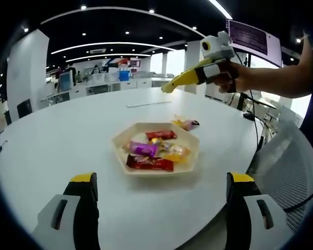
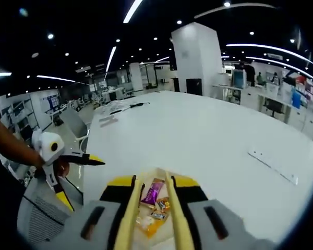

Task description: Place the target food into the container with the food tongs after gripping and lifting it, then release it inside without dropping or visibly crushing the food.

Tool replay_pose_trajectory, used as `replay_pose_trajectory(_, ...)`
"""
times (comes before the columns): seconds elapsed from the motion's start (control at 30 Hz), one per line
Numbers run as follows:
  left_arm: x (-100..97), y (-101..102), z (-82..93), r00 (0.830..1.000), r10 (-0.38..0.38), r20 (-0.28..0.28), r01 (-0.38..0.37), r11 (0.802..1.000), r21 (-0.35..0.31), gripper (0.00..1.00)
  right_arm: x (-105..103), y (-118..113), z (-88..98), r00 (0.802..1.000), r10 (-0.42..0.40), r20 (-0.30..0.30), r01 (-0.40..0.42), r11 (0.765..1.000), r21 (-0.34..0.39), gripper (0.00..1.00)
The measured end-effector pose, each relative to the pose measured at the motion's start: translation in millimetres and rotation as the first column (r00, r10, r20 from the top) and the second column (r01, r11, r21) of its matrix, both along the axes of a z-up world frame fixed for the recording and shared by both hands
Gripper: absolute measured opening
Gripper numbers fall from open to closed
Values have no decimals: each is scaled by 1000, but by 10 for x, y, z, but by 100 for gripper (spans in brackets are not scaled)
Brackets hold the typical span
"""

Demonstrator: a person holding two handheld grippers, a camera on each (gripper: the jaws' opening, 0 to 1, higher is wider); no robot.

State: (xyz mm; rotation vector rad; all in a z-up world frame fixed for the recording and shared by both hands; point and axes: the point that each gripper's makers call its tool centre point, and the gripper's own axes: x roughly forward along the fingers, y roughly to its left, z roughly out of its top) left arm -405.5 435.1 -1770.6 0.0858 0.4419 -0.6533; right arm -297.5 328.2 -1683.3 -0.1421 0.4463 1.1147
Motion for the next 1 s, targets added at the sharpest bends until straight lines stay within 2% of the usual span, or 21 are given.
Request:
replay_pose_trajectory(0.17,0,-2,1,1000,-1,1,1,1000,1,100,-40,-46,91,1000,18,-26,-16,998,57,27)
replay_pose_trajectory(0.4,-2,-6,-3,1000,-5,0,5,1000,3,100,5,-222,108,1000,-14,-15,15,998,53,27)
replay_pose_trajectory(0.57,-4,-13,1,1000,-6,-1,6,1000,4,100,48,-375,121,999,-42,10,42,998,38,27)
replay_pose_trajectory(0.73,-6,-15,5,1000,-6,0,6,1000,4,100,94,-556,84,997,-63,52,64,998,-16,27)
replay_pose_trajectory(1.0,-8,-11,-1,1000,-6,-1,6,1000,5,100,113,-818,63,992,-97,78,101,994,-46,27)
